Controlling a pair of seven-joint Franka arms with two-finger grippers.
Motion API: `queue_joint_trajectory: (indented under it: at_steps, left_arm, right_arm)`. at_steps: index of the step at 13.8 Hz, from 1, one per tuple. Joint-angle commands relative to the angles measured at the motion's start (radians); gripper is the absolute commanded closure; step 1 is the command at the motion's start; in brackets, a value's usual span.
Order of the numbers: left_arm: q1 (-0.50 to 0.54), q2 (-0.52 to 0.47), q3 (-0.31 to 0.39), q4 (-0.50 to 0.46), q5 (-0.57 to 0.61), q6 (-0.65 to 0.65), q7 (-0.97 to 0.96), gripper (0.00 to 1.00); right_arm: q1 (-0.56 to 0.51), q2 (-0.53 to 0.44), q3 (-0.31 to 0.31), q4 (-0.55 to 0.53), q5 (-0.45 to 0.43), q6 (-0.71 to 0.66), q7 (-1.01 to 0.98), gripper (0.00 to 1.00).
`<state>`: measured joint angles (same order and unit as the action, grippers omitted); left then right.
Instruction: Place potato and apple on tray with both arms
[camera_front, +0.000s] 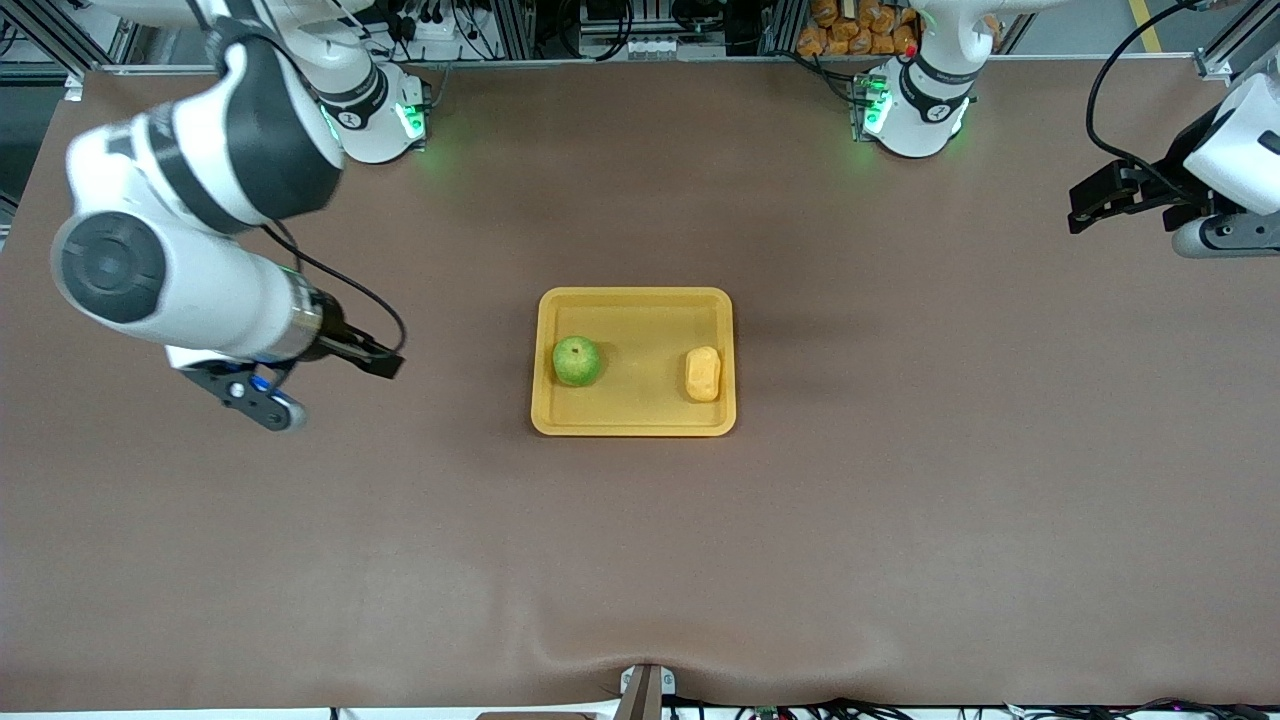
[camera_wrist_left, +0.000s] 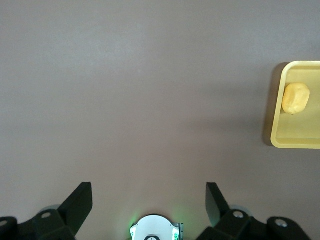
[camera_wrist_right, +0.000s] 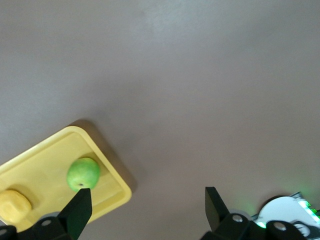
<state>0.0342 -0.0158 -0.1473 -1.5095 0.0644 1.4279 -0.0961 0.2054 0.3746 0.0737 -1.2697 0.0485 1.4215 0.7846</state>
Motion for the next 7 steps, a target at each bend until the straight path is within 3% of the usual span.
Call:
queue_joint_trajectory:
  at_steps: [1,7]
  left_arm:
    - [0.012,-0.038,0.000,-0.032,-0.021,-0.012,0.016,0.00]
    - [0.012,-0.049,0.000,-0.029,-0.021,-0.015,0.013,0.00]
  right_arm:
    - [-0.060,-0.074,0.012,-0.023,-0.019,-0.033,-0.122,0.00]
    - [-0.141,-0.126,0.011,-0.028,-0.022,-0.064,-0.307,0.00]
